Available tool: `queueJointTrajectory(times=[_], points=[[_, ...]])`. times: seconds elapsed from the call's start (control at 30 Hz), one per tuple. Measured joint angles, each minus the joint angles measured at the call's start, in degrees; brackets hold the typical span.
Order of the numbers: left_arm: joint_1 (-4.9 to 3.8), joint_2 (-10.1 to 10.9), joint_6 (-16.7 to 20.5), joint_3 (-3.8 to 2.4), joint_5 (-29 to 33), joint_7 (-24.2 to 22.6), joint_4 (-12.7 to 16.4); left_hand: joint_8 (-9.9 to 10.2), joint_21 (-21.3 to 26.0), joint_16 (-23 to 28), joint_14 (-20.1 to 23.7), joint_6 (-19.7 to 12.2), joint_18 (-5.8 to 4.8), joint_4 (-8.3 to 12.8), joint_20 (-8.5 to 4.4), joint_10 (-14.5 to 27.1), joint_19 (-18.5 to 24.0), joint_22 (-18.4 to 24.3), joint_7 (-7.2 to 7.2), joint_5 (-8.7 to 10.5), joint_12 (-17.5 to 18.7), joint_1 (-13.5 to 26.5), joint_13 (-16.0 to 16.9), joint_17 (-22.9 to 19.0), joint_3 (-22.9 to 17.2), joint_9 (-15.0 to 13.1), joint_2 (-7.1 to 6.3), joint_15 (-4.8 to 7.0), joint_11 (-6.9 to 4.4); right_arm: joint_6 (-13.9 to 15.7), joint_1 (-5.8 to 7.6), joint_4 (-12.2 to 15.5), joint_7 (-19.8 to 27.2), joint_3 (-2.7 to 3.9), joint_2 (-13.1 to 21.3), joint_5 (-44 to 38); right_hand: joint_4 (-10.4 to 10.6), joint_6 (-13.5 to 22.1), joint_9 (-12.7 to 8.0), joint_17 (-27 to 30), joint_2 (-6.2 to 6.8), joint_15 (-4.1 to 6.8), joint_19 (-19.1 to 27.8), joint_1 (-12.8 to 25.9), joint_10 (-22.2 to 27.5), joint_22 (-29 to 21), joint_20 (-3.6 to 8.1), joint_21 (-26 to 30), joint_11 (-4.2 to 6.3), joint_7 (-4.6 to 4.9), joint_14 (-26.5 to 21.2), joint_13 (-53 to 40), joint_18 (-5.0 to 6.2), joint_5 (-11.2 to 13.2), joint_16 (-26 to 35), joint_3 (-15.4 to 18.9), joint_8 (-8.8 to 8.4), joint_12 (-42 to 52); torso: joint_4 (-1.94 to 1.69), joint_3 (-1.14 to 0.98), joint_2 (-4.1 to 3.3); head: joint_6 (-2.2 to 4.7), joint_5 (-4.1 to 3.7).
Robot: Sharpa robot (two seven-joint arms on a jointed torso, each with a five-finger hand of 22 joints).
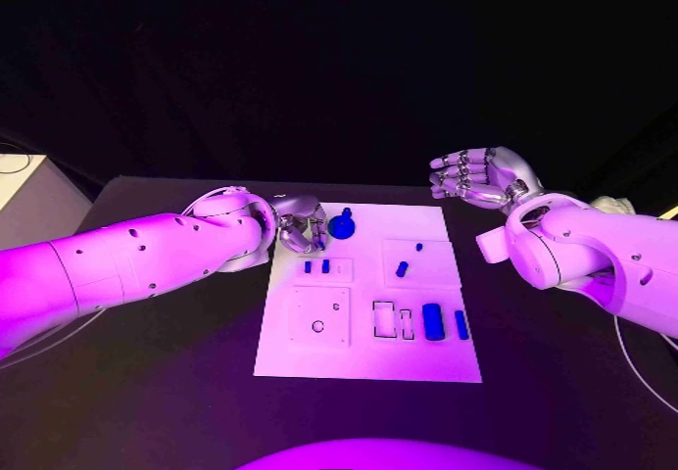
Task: Assemble the parts on the task board
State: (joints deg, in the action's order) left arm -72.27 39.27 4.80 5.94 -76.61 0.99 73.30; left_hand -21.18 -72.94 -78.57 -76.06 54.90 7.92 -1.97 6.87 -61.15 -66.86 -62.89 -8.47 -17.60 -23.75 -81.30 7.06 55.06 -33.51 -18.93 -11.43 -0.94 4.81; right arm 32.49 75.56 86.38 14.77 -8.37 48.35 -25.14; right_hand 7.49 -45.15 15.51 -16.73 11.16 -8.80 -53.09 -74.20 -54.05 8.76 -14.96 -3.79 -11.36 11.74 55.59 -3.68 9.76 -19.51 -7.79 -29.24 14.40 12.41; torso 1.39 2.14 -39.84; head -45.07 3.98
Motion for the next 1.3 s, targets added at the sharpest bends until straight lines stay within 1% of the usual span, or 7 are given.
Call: queueJointTrajectory(times=[0.3,0.47,0.53,0.83,0.93,1.07,1.3], points=[[-0.09,-0.1,-1.0,-0.05,-0.2,0.4,0.0,0.0,0.0,0.0,0.0,0.2,0.00,0.0,0.00,-0.2,0.0,0.0,0.21,0.00,0.0,0.0,0.0,-0.3,0.0,-0.1,0.00,0.00,-0.17,0.0,0.00,0.0,0.0,0.00,0.1,0.0,0.0,0.0,0.0,0.0,0.00,0.00,0.0,0.0,0.0,0.0,0.00,0.0,0.00,0.00,0.0,0.0,0.00,0.0,0.0,0.0,0.00,0.0,0.02,0.01,0.02,-0.10,-0.01],[-0.11,-0.2,-1.1,-0.06,-0.4,0.6,0.0,0.0,0.0,0.0,0.0,0.2,0.00,0.2,0.00,-0.4,0.0,0.0,0.21,0.00,0.0,0.0,0.1,-0.3,0.2,-0.1,0.00,0.00,0.00,0.0,0.00,0.0,0.0,0.00,0.1,0.0,0.0,0.0,0.0,0.0,0.00,0.00,0.0,0.0,0.0,0.0,0.00,0.0,0.00,0.00,0.0,0.0,0.00,0.0,0.0,0.0,0.00,0.0,-0.01,0.01,0.02,-0.08,0.02],[-0.11,-0.3,-1.1,-0.07,-0.4,0.7,-0.1,0.1,0.0,0.0,0.0,0.3,0.00,0.2,0.00,-0.6,0.0,0.0,0.09,0.00,0.0,0.0,0.1,-0.3,0.2,-0.1,0.00,0.00,-0.18,0.0,0.00,0.0,0.0,0.00,0.1,0.0,0.0,0.0,0.0,0.0,0.00,0.00,0.0,0.0,0.0,0.0,0.00,0.0,0.00,0.00,0.0,0.0,0.00,0.0,0.0,0.0,0.00,0.0,-0.02,0.01,0.02,-0.06,0.02],[-0.11,-0.9,-1.1,0.04,-0.6,1.0,-0.6,0.2,0.0,0.0,0.0,0.4,0.00,0.2,0.00,-0.6,0.0,0.0,0.05,-0.02,0.2,0.0,0.1,-0.2,0.2,0.0,-0.01,0.00,-0.18,0.0,0.00,0.0,0.0,0.00,0.1,0.0,0.0,0.0,0.0,0.0,0.00,0.00,0.0,0.0,0.0,0.0,0.00,0.0,0.00,0.00,0.0,0.0,0.00,0.0,0.0,0.0,0.00,0.0,0.03,0.04,-0.01,-0.10,0.10],[-0.09,-1.1,-1.1,0.07,-0.6,1.0,-0.9,0.8,0.0,0.0,0.0,0.4,0.00,0.2,0.00,-0.6,0.0,0.3,-0.01,-0.04,1.2,0.3,0.1,-0.2,0.1,-0.1,0.15,0.00,-0.18,0.0,0.00,0.0,0.0,0.00,0.1,0.0,0.0,0.0,0.0,0.0,0.00,0.00,0.0,0.0,0.0,0.0,0.00,0.0,0.00,0.00,0.0,0.0,0.00,0.0,0.0,0.0,0.00,0.0,0.03,0.04,-0.01,-0.14,0.10],[-0.05,-1.2,-1.1,0.08,-0.6,1.0,-1.1,0.8,-0.1,0.0,0.0,0.4,0.01,0.3,0.00,-0.6,0.0,0.1,-0.01,-0.04,1.3,0.6,0.1,-0.2,0.0,0.0,0.19,0.00,-0.18,0.0,0.00,0.0,0.0,0.00,0.1,0.0,0.0,0.0,0.0,0.0,0.00,0.00,0.0,0.0,0.0,0.0,0.00,0.0,0.00,0.00,0.0,0.0,0.00,0.0,0.0,0.0,0.00,0.0,0.03,0.04,-0.01,-0.15,0.05],[0.00,-1.3,-1.3,0.09,-0.5,0.8,-1.3,1.7,-0.3,0.0,0.0,0.1,0.01,0.7,-0.21,-0.4,-0.2,-0.2,-0.34,-0.04,2.3,0.3,0.0,-0.2,-0.4,0.2,0.42,0.00,0.06,0.0,0.00,0.0,0.0,0.00,0.2,0.0,0.0,0.0,0.0,0.0,0.00,0.00,0.0,0.0,0.0,0.0,0.00,0.0,0.00,0.00,0.0,0.0,0.00,0.0,0.0,0.0,0.00,0.0,0.03,0.01,0.02,-0.15,0.04]])
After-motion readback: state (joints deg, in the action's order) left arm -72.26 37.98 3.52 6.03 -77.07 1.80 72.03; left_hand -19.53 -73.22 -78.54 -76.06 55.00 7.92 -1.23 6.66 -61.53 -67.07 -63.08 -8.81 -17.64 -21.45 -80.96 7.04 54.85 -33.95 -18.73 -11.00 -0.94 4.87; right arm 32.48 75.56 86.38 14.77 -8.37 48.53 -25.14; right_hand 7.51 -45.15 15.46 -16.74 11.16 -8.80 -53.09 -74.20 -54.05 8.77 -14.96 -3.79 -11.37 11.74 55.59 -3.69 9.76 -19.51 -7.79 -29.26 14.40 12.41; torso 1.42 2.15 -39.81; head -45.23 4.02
